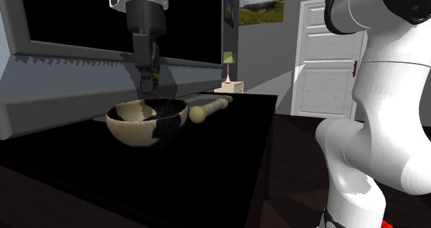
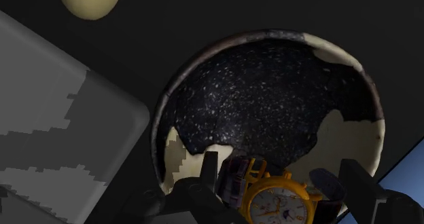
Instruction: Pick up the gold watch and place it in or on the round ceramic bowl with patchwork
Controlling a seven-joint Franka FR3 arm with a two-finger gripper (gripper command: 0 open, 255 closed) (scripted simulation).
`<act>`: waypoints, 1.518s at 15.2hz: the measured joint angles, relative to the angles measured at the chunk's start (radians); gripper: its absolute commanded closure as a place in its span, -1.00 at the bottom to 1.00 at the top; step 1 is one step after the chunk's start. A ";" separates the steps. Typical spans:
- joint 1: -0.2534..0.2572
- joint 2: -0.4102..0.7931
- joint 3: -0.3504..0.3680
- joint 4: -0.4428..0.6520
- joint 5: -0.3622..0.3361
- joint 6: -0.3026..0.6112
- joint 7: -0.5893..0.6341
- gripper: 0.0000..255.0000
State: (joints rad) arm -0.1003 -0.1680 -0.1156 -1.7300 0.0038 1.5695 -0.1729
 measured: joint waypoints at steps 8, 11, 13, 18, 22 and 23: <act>0.001 -0.010 0.001 -0.045 -0.001 0.036 0.002 1.00; 0.001 -0.010 0.001 -0.045 -0.001 0.036 0.002 -1.00; 0.001 -0.010 0.001 -0.045 -0.001 0.036 0.002 -1.00; 0.000 0.000 0.000 0.006 0.000 -0.005 0.000 -1.00; 0.000 0.025 -0.002 0.113 0.003 -0.087 -0.002 -1.00; 0.000 0.027 -0.002 0.121 0.003 -0.094 -0.002 -1.00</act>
State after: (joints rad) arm -0.1006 -0.1413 -0.1173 -1.6087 0.0066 1.4758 -0.1748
